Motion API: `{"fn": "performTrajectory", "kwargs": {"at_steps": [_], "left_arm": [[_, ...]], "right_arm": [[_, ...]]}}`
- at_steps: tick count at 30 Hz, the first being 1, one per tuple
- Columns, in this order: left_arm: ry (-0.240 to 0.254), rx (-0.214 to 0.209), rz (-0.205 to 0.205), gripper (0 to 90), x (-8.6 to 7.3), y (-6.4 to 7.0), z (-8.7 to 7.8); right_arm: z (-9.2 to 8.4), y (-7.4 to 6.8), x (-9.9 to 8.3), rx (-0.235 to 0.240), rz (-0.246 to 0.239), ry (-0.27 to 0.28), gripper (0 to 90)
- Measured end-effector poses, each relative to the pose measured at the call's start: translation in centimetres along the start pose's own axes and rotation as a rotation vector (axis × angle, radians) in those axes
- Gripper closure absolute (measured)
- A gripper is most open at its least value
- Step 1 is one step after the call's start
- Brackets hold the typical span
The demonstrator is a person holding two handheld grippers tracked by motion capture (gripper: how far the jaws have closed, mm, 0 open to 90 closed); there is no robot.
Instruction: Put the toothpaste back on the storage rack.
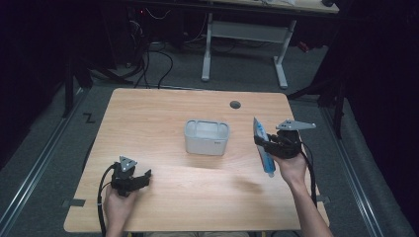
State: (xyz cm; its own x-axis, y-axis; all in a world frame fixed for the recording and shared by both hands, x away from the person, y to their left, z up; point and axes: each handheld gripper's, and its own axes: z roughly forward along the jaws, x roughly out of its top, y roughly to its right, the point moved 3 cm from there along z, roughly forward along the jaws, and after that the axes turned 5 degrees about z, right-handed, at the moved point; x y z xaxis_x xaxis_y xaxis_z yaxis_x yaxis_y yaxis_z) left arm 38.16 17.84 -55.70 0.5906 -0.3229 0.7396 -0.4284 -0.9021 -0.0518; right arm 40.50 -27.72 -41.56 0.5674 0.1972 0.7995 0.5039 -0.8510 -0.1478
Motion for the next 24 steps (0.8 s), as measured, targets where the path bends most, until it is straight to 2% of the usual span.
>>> {"fn": "performTrajectory", "kwargs": {"at_steps": [5,10,16,24], "left_arm": [[0.0,0.0,0.0,26.4,0.0,0.0,0.0],[0.0,0.0,0.0,26.3,0.0,0.0,0.0],[0.0,0.0,0.0,26.3,0.0,0.0,0.0],[0.0,-0.001,0.001,26.1,0.0,0.0,0.0]], "right_arm": [[0.4,-0.6,0.6,0.02,-0.003,0.012,69.0],[0.7,-2.4,1.5,0.048,-0.057,0.019,68.9],[1.6,-3.2,2.7,0.072,-0.062,0.029,68.9],[2.3,-4.4,4.8,0.063,-0.114,0.039,68.9]]}}
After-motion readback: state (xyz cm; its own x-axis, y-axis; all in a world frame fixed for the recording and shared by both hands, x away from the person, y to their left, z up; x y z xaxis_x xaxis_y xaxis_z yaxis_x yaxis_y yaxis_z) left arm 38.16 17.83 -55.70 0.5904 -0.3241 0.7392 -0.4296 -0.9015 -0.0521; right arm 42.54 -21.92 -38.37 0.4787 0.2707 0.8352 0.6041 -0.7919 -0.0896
